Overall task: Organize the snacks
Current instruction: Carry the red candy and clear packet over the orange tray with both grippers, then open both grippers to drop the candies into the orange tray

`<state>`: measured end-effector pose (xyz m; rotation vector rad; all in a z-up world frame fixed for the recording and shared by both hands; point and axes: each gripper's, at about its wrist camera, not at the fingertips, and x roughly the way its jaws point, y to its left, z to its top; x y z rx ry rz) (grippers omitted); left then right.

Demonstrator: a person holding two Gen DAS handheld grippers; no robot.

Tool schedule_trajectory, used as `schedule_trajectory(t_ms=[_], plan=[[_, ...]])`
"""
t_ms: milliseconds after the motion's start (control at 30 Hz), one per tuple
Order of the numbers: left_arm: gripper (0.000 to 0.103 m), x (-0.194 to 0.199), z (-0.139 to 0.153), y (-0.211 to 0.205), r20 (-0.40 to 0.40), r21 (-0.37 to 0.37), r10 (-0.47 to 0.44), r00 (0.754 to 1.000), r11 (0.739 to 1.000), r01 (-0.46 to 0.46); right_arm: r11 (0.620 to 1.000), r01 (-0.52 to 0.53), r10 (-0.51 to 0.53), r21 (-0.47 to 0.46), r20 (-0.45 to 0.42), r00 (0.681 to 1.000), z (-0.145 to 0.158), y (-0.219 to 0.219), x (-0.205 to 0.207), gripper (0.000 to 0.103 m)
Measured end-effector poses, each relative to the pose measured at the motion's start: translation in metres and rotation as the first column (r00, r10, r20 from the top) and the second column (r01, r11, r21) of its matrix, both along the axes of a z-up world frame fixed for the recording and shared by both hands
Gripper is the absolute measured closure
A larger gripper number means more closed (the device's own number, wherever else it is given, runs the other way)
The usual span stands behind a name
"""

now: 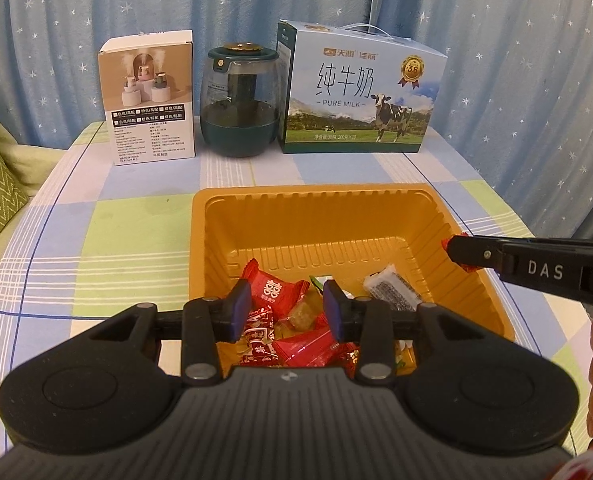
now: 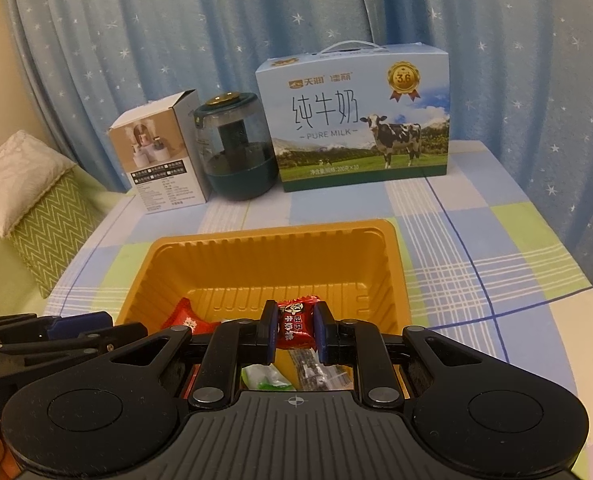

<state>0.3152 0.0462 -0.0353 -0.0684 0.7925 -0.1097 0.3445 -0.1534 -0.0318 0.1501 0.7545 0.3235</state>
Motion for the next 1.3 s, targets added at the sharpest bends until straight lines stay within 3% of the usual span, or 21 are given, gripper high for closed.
schedule_trajectory(t_ms=[533, 667, 700, 733, 800, 967, 1300], plan=[[0.067, 0.001, -0.001, 0.004, 0.005, 0.0, 0.002, 1.0, 1.0, -0.002, 1.0, -0.013, 0.013, -0.007, 0.008, 1.0, 0.003, 0.011, 0.013, 0.084], [0.065, -0.001, -0.001, 0.005, 0.009, 0.002, 0.005, 1.0, 1.0, -0.005, 0.999, -0.019, 0.018, 0.045, 0.013, 1.0, 0.0, 0.008, 0.016, 0.083], [0.064, -0.001, -0.001, 0.005, 0.009, 0.002, 0.005, 1.0, 1.0, -0.005, 0.997, -0.023, 0.022, 0.069, 0.01, 1.0, -0.001, 0.007, 0.017, 0.081], [0.061, -0.001, -0.002, 0.005, 0.01, 0.001, 0.003, 1.0, 1.0, -0.003, 0.996, -0.015, 0.015, 0.083, 0.0, 1.0, -0.002, 0.005, 0.018, 0.059], [0.058, -0.002, -0.002, 0.005, 0.012, 0.001, -0.001, 1.0, 1.0, 0.0, 0.993, 0.014, -0.013, 0.114, -0.006, 1.0, -0.003, -0.001, 0.019, 0.032], [0.051, -0.004, -0.005, 0.006, 0.01, 0.007, 0.007, 1.0, 1.0, -0.007, 0.994, 0.041, -0.039, 0.103, -0.022, 0.999, -0.006, -0.01, 0.017, 0.032], [0.019, -0.008, -0.005, 0.001, 0.022, 0.042, 0.016, 1.0, 0.999, -0.017, 0.998, 0.042, -0.038, 0.052, -0.065, 0.997, -0.017, -0.019, 0.011, 0.032]])
